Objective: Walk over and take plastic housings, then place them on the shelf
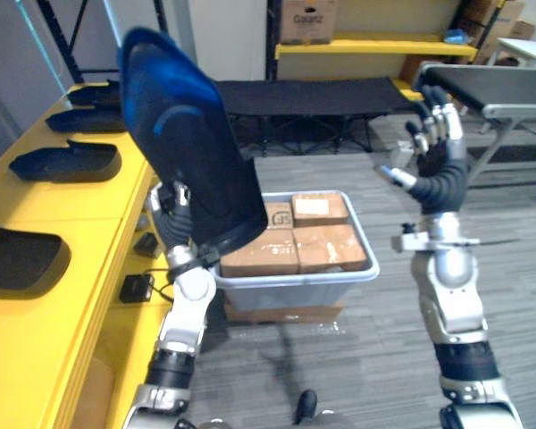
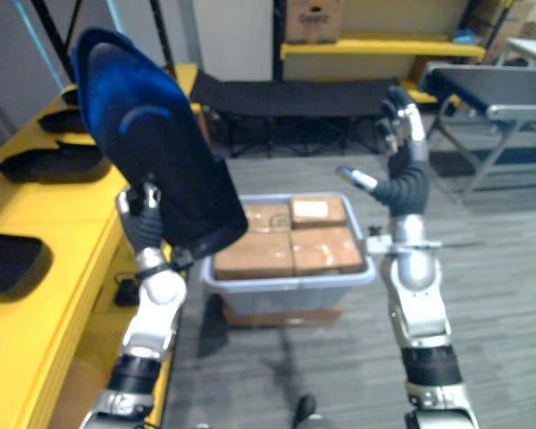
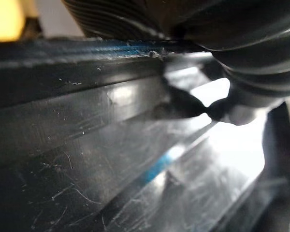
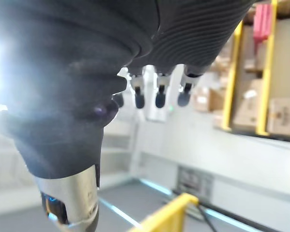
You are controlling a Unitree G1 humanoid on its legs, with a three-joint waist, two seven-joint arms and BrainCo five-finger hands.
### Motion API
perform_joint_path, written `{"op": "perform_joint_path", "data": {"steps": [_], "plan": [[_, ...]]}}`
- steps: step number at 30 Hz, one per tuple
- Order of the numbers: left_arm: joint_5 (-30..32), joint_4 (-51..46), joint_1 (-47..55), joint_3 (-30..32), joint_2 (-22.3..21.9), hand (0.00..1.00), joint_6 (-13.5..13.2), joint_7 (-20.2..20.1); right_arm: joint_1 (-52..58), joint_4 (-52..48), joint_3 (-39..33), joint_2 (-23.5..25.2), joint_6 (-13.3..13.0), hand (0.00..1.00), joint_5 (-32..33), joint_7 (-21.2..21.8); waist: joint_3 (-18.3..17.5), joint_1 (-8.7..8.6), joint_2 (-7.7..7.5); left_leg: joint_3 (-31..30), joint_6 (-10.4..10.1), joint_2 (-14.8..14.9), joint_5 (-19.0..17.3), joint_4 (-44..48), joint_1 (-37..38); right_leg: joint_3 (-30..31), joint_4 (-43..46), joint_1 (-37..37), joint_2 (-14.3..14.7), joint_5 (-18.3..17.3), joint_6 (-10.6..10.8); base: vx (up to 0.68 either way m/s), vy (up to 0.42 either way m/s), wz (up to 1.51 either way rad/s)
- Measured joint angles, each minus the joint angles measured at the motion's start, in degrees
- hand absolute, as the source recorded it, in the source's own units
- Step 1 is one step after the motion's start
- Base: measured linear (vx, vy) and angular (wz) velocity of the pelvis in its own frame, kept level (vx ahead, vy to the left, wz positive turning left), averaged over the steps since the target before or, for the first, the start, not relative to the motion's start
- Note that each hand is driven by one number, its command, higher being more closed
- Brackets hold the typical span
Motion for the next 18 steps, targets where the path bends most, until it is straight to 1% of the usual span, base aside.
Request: {"op": "perform_joint_path", "data": {"steps": [1, 3, 4, 5, 7, 8, 9, 10, 13, 15, 18], "plan": [[1.1, 0.0, 0.4, 0.1, 0.0, 1.0, 0.0, 0.8, 2.2, -0.6, -1.0, 0.0, -0.1, 0.0, 1.6, 0.3, -0.3, -0.14, 0.27, 0.3, -0.1, 0.0, 0.0, -0.2, 0.2, 0.3, 0.0, 0.0, 0.1, 0.0, 0.0, 0.08, 0.05, -0.16], [1.0, -0.4, 0.9, 0.3, 0.0, 1.0, 0.0, 1.6, 7.9, -1.8, -3.7, 0.5, -0.2, 0.0, 5.5, 1.9, -0.6, -0.47, 0.83, 0.4, -0.1, -0.1, -0.1, -0.7, 0.3, 0.4, 0.2, -0.1, 0.1, 0.0, 0.0, 0.09, 0.056, -0.05], [0.9, -2.0, 2.1, 1.0, 0.0, 1.0, -0.2, 1.8, 11.2, -1.8, -5.2, 1.7, -0.2, 0.0, 7.5, 2.5, -0.8, -1.11, 1.1, 0.6, -0.3, 0.0, -0.2, -0.8, 0.5, 0.7, 0.4, -0.2, 0.2, 0.1, -0.1, 0.09, 0.062, -0.09], [0.7, -3.0, 2.9, 1.4, 0.0, 1.0, -0.6, 1.8, 12.7, -1.8, -5.8, 2.5, -0.2, 0.0, 8.4, 2.7, -0.9, -1.4, 1.24, 0.9, -0.3, 0.0, -0.2, -0.9, 0.6, 1.1, 0.4, -0.2, 0.3, 0.1, -0.1, 0.08, 0.07, -0.23], [-0.9, -6.2, 5.7, 2.3, -0.2, 1.0, -3.3, 1.3, 17.8, -1.8, -7.8, 5.8, -0.2, 0.0, 11.0, 3.1, -1.2, -2.2, 1.85, 1.8, -0.5, 0.0, -0.5, -1.2, 1.1, 1.8, 0.4, -0.5, 0.5, 0.1, -0.1, 0.06, 0.079, -0.22], [-1.8, -7.3, 6.5, 2.3, -0.3, 1.0, -3.9, 0.8, 18.9, -1.7, -8.1, 6.6, -0.2, 0.0, 11.0, 3.1, -1.3, -2.54, 1.92, 1.8, -0.5, -0.1, -0.5, -1.2, 1.1, 1.9, 0.4, -0.5, 0.5, 0.1, -0.1, 0.04, 0.083, -0.09], [-3.0, -9.7, 8.4, 2.3, -0.6, 1.0, -5.5, 0.1, 20.8, -1.2, -8.5, 8.3, -0.2, 0.0, 10.9, 3.1, -1.3, -3.11, 1.94, 2.0, -0.4, -0.1, -0.6, -1.3, 1.1, 2.2, 0.4, -0.7, 0.5, 0.1, -0.1, 0.02, 0.097, -0.11], [-4.9, -12.2, 10.6, 2.3, -0.8, 1.0, -7.1, -1.5, 22.9, -0.9, -8.9, 10.0, -0.2, 0.0, 10.9, 3.3, -1.3, -3.1, 1.94, 2.5, -0.4, -0.1, -0.7, -1.3, 1.1, 2.7, 0.3, -0.9, 0.6, 0.1, -0.1, 0.01, 0.095, -0.14], [-7.4, -16.0, 15.7, 2.3, -0.8, 1.0, -9.9, -4.0, 27.9, 0.6, -9.5, 12.9, -0.2, 0.0, 10.4, 2.7, -1.3, -3.17, 1.95, 3.2, -0.4, -0.1, -0.8, -1.3, 1.1, 3.0, 0.1, -1.2, 0.6, 0.1, 0.0, -0.01, 0.062, -0.09], [-9.0, -17.1, 18.2, 2.4, -0.8, 1.0, -10.8, -4.8, 30.0, 0.8, -10.1, 14.4, -0.2, 0.0, 10.4, 1.9, -1.3, -3.19, 2.02, 3.2, -0.3, -0.1, -0.9, -1.3, 1.1, 3.0, 0.0, -1.2, 0.6, 0.0, 0.2, -0.02, 0.059, -0.01], [-11.1, -17.5, 20.9, 2.4, -0.8, 1.0, -12.1, -6.3, 31.8, 1.3, -10.4, 15.3, -1.5, 0.0, 10.4, 1.0, -1.2, -3.2, 2.19, 3.2, -0.3, -0.1, -1.2, -1.1, 0.9, 2.9, 0.1, -1.4, 0.5, -0.6, 0.4, -0.02, 0.045, 0.0]]}}
